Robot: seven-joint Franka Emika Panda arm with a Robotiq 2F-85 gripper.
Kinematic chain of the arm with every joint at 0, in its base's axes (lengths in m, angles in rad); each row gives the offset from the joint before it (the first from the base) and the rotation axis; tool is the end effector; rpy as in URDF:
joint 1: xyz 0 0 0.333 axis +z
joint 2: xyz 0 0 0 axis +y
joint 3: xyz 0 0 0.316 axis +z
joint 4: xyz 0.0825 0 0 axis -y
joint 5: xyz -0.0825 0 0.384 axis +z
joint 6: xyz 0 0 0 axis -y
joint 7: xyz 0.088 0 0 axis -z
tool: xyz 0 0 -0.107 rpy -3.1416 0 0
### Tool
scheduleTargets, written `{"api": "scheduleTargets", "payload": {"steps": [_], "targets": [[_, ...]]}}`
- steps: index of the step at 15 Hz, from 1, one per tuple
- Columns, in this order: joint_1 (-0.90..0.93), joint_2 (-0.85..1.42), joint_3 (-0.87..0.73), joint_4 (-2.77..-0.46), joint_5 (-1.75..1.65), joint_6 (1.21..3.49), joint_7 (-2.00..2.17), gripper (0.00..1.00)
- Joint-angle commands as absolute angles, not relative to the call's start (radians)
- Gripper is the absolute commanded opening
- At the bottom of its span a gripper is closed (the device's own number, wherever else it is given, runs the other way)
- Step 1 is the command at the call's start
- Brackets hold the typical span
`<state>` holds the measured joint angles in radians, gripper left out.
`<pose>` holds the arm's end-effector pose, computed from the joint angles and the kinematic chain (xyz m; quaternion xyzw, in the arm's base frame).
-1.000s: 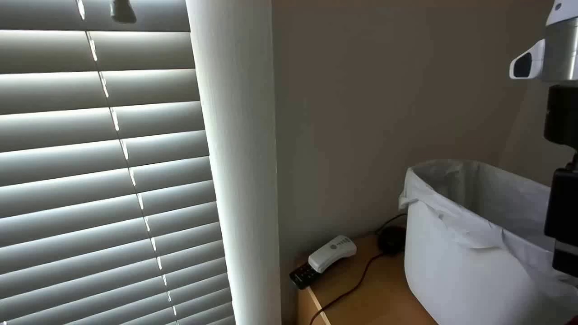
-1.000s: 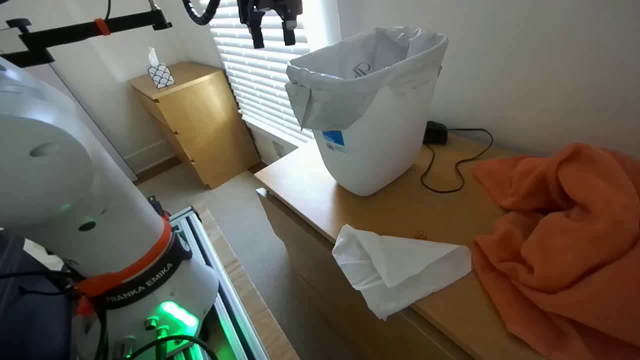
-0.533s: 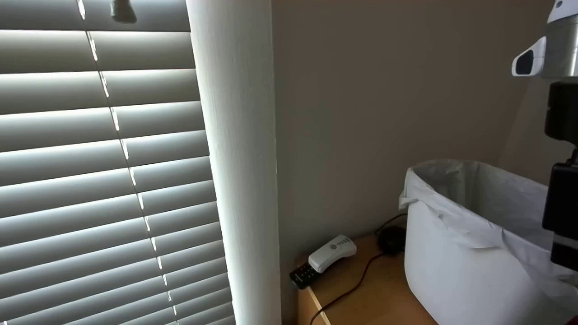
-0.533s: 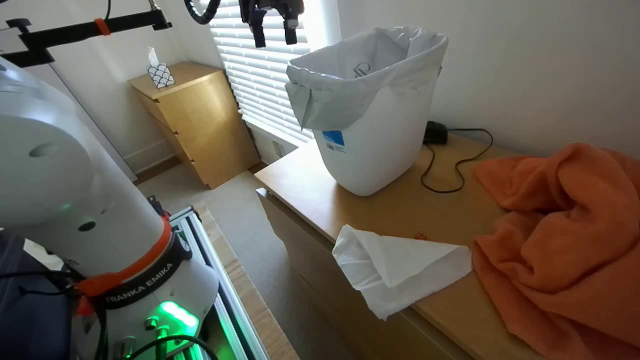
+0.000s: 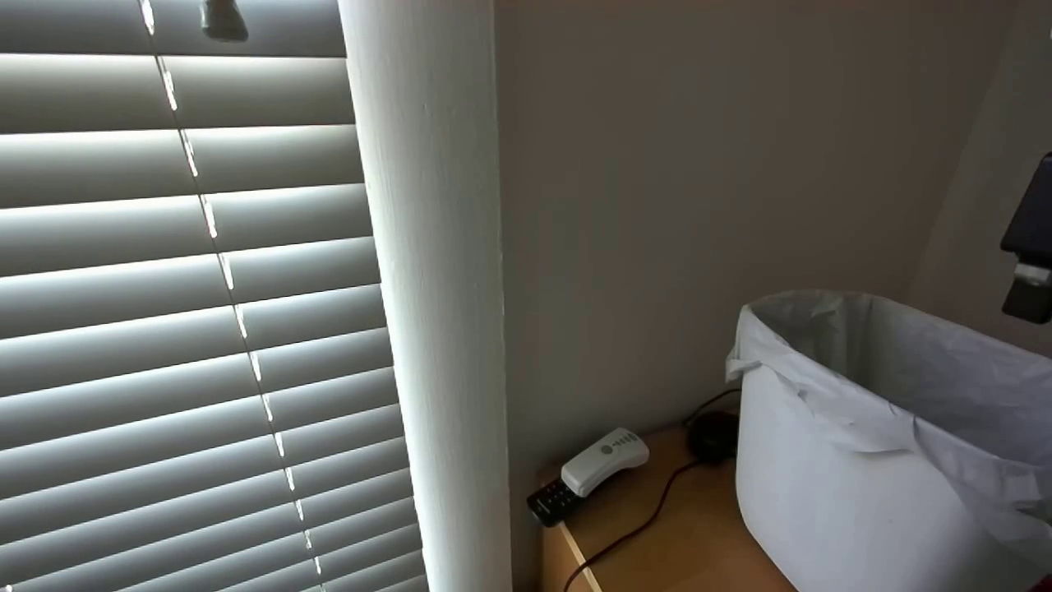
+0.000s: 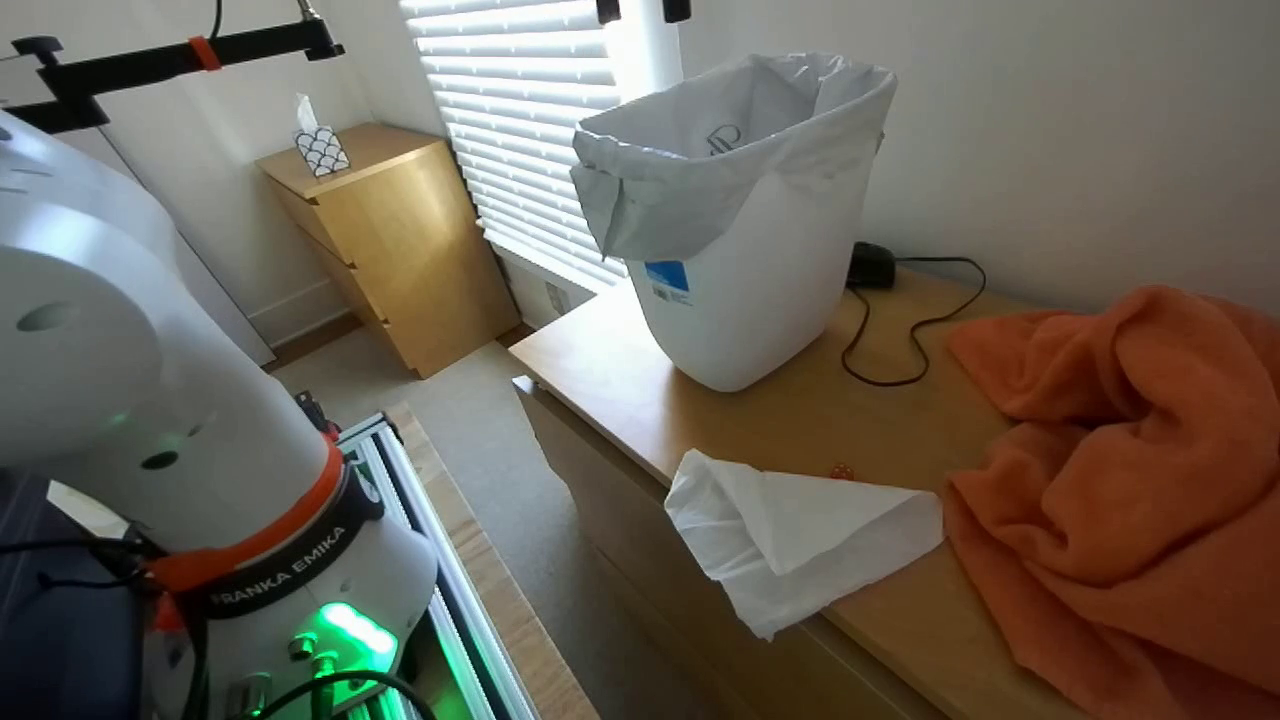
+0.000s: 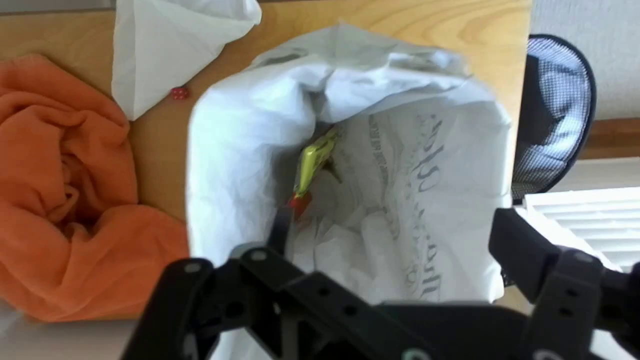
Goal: Rotate the white bin
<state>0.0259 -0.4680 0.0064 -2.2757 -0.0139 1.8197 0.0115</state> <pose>0.4128 0.0125 0.5364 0.9999 0.0117 0.0062 0.0081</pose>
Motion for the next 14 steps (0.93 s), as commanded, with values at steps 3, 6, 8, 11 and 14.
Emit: {"api": "scheduleTargets", "payload": {"steps": [3,6,8,11,14], "targets": [[-0.045,-0.445,-0.046,-2.294,-0.107,1.973,-0.039,1.0],[-0.058,-0.401,-0.074,-2.293,-0.097,2.024,-0.059,1.0],[-0.056,-0.369,-0.084,-2.289,-0.082,2.04,-0.073,1.0],[-0.062,-0.299,-0.091,-2.281,-0.083,2.075,-0.065,1.0],[-0.065,-0.257,-0.092,-2.277,-0.092,2.089,-0.078,1.0]]}}
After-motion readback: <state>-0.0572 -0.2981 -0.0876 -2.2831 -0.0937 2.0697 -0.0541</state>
